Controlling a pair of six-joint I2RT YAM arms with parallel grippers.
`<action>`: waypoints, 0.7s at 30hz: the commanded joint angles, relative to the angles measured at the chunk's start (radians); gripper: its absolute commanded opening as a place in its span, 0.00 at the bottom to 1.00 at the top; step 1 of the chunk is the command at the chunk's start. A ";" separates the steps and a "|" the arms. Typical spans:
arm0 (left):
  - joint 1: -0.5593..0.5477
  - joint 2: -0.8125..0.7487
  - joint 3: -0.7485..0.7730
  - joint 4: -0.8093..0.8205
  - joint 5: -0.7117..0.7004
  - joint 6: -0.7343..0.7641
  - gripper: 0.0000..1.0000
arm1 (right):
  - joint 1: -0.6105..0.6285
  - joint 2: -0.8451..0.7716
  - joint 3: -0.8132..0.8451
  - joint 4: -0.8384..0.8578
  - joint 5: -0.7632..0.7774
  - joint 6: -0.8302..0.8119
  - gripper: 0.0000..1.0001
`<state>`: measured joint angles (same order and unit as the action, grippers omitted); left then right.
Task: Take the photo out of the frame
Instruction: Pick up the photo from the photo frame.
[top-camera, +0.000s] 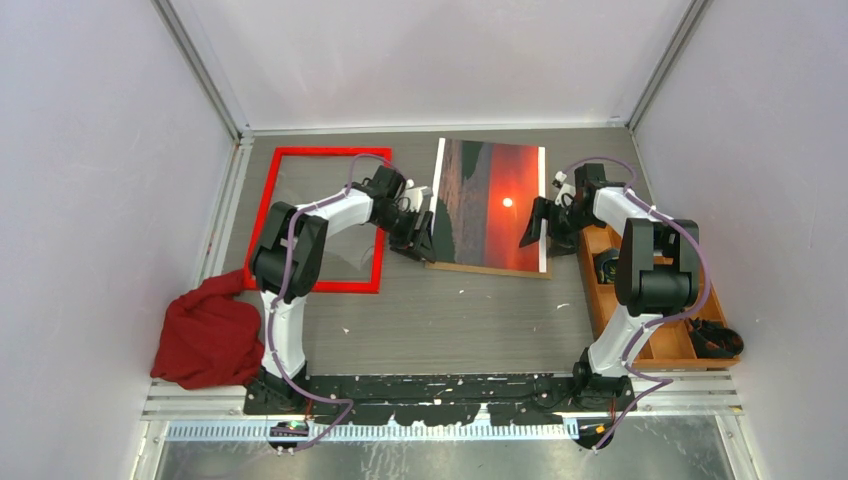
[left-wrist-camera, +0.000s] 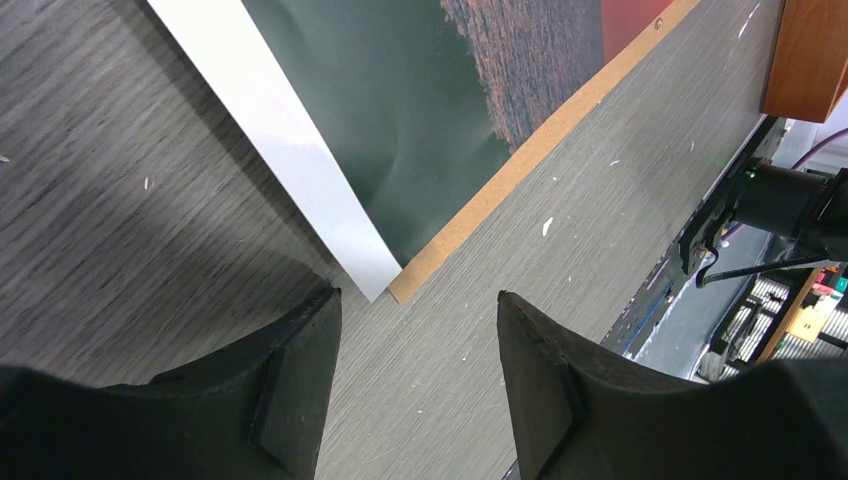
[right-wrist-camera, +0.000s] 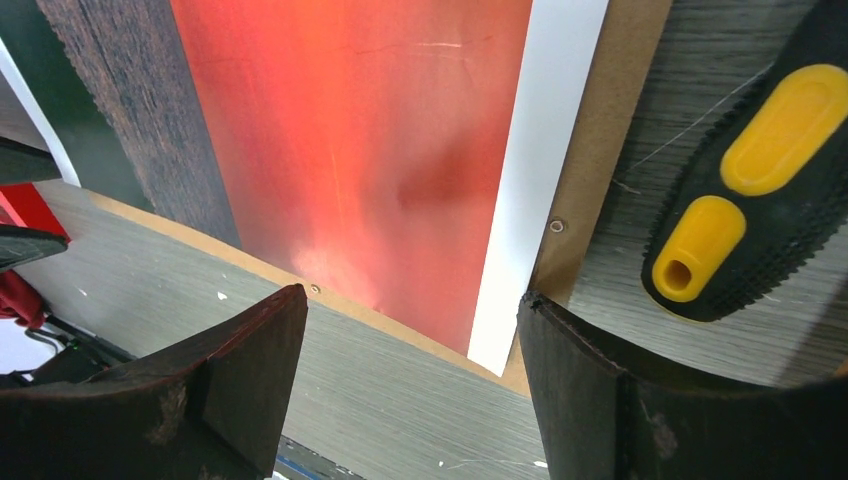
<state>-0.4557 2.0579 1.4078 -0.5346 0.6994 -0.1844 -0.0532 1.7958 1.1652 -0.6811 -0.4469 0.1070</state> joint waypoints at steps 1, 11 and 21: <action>-0.006 0.019 0.019 0.011 0.002 -0.004 0.60 | 0.007 -0.002 0.018 0.017 -0.046 -0.009 0.82; -0.003 0.024 0.009 0.017 -0.008 -0.008 0.60 | 0.007 0.012 0.018 0.016 -0.036 -0.007 0.82; 0.031 0.028 -0.032 0.096 0.023 -0.082 0.59 | 0.007 0.025 0.017 0.015 -0.024 -0.009 0.82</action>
<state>-0.4408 2.0636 1.4017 -0.5034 0.7124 -0.2333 -0.0532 1.8114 1.1652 -0.6800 -0.4736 0.1070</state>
